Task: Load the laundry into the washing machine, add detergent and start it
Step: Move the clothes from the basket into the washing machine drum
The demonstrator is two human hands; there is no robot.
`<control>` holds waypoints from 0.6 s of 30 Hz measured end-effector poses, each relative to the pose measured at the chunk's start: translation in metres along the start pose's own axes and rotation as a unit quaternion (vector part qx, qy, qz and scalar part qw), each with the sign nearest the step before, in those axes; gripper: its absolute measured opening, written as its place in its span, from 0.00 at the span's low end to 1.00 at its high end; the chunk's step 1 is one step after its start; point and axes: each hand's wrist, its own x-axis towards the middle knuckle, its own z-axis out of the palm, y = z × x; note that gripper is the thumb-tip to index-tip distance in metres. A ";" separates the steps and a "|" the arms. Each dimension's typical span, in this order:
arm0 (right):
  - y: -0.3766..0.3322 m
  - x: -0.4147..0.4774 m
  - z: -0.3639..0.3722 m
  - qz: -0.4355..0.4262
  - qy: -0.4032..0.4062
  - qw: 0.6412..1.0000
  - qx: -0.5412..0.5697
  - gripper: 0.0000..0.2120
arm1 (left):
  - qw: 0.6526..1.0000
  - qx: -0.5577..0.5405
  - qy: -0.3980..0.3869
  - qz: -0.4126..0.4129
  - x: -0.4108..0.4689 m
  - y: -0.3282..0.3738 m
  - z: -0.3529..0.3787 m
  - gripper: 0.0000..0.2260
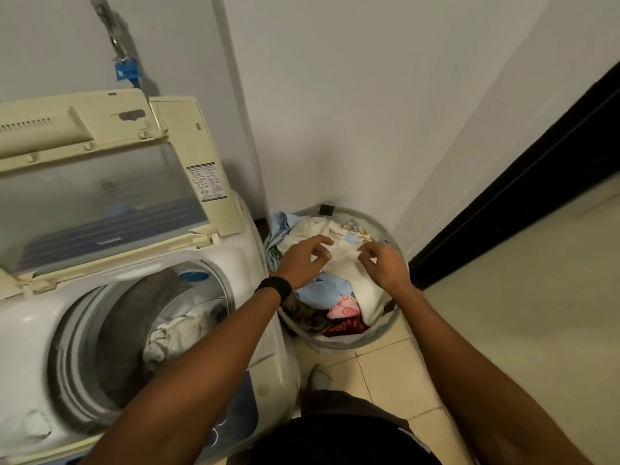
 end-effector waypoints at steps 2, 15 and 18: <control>-0.019 0.005 -0.016 -0.031 0.025 0.997 0.065 0.07 | 1.000 0.011 -0.010 0.011 0.002 0.010 0.005 0.16; -0.091 0.014 -0.053 -0.136 0.062 0.967 0.206 0.08 | 0.981 0.011 0.167 0.093 0.008 0.042 -0.044 0.07; -0.097 0.017 -0.057 -0.124 0.092 0.965 0.213 0.08 | 0.975 0.076 0.158 0.134 0.002 0.041 -0.051 0.11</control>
